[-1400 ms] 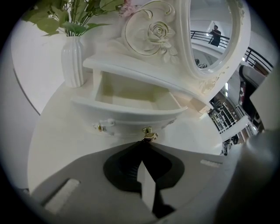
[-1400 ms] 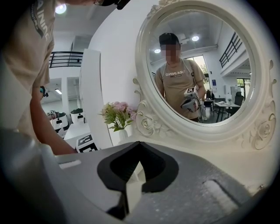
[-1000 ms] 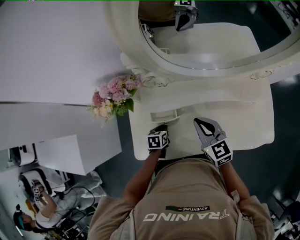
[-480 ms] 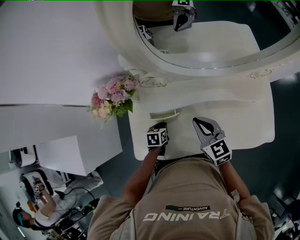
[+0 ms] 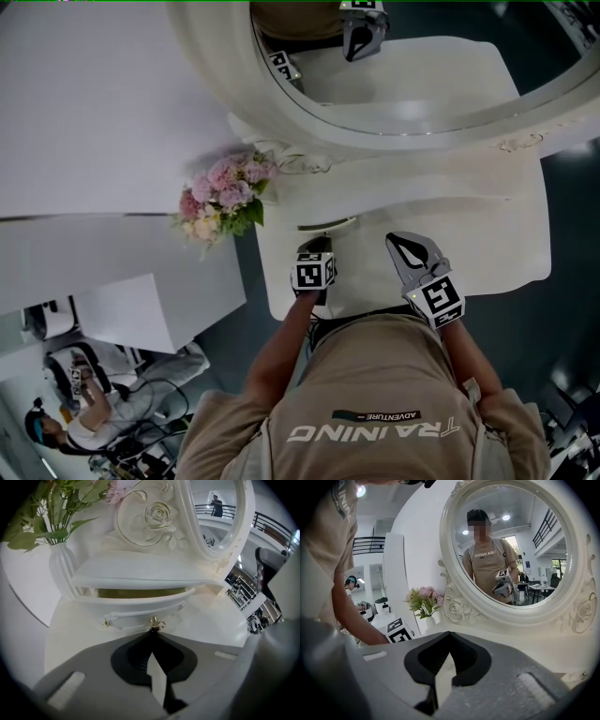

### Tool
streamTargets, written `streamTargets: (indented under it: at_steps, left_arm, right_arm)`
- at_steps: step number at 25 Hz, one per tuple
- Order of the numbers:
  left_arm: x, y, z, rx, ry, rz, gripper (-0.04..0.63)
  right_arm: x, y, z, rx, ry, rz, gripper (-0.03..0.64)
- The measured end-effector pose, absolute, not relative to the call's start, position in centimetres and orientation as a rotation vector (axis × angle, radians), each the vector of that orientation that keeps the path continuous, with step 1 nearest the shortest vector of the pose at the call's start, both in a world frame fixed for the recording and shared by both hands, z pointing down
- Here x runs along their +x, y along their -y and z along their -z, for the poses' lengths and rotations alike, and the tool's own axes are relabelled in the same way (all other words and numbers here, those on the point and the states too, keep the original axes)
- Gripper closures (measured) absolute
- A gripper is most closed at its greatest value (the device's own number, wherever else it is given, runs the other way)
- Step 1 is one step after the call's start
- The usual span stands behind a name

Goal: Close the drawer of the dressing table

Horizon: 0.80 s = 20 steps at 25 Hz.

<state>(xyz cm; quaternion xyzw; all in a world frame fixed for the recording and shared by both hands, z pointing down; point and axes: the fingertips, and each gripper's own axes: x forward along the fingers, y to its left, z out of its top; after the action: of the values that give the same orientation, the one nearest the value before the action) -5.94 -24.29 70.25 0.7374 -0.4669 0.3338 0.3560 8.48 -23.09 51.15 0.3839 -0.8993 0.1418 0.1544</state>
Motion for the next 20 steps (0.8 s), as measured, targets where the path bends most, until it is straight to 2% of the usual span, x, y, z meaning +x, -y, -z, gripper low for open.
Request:
streamTargets:
  at_steps: [20]
  left_arm:
    - [-6.5, 27.4, -70.6, 1.884, 1.219, -0.787, 0.578]
  right_arm:
    - [9.3, 23.2, -51.5, 1.155, 2.54, -0.435, 0.615]
